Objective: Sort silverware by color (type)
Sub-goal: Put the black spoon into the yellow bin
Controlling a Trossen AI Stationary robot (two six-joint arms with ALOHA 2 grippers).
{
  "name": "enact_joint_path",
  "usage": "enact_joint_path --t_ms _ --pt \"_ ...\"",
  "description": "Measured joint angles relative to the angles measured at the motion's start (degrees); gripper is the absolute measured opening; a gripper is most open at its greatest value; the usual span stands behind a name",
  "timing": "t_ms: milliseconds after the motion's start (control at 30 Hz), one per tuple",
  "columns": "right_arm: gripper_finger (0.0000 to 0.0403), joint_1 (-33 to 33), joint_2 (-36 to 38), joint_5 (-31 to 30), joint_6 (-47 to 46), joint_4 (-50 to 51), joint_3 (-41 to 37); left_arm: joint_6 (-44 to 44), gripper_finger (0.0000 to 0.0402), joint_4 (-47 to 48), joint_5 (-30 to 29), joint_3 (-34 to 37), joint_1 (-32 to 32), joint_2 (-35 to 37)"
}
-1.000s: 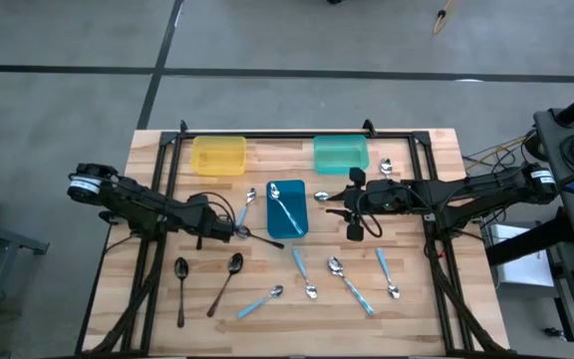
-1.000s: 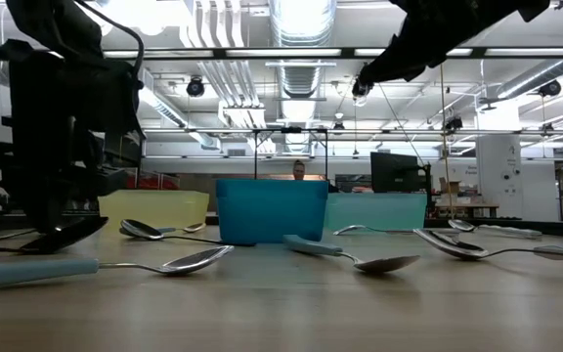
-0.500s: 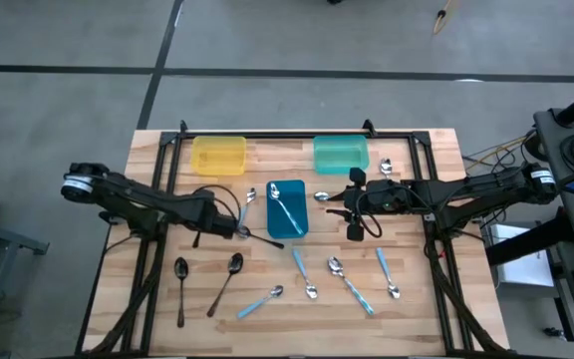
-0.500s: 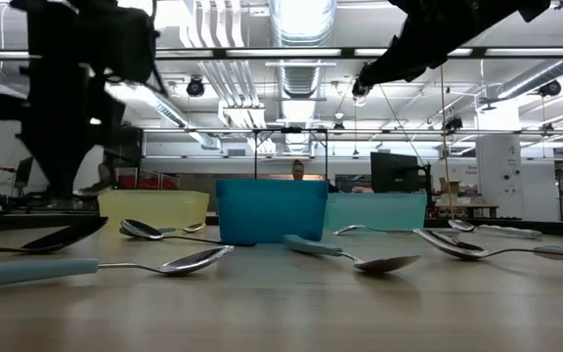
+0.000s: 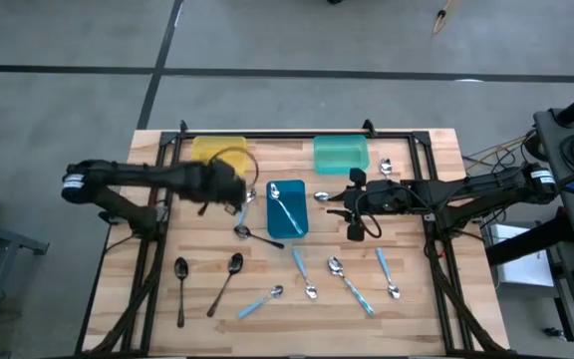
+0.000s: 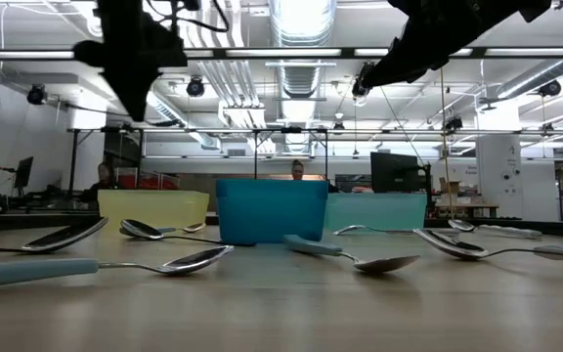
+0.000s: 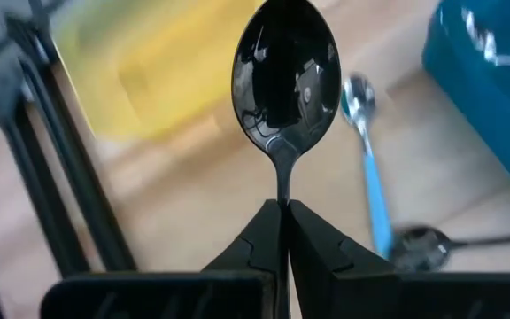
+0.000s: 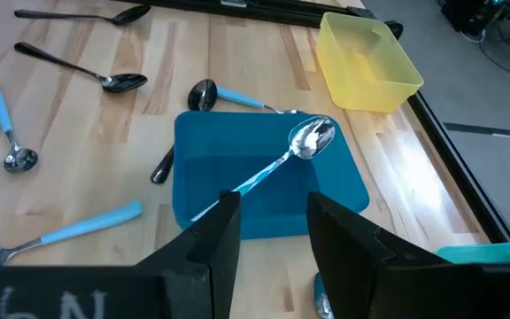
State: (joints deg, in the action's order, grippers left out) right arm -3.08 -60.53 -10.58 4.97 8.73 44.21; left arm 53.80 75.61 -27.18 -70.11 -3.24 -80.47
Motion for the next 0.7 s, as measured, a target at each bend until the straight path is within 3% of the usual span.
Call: enact_joint_path --t_ms 200,367,533,700 --pt "0.0123 0.00 0.00 -0.01 -0.01 0.02 0.00 -22.08 0.0000 -1.12 -0.04 -6.17 -14.08 -0.67" --pt "0.0123 0.01 0.00 0.00 -0.49 0.02 0.00 -39.77 0.0000 -3.18 3.22 -8.93 -25.49 -1.48" --pt "0.0123 0.01 0.00 0.01 -0.52 0.05 0.00 -46.36 0.0000 -3.60 5.72 -10.89 -34.48 -4.15" --pt "0.0123 0.00 0.00 -0.01 -0.50 0.04 0.01 -53.25 0.0000 -3.56 5.73 -12.78 -39.00 -8.02"
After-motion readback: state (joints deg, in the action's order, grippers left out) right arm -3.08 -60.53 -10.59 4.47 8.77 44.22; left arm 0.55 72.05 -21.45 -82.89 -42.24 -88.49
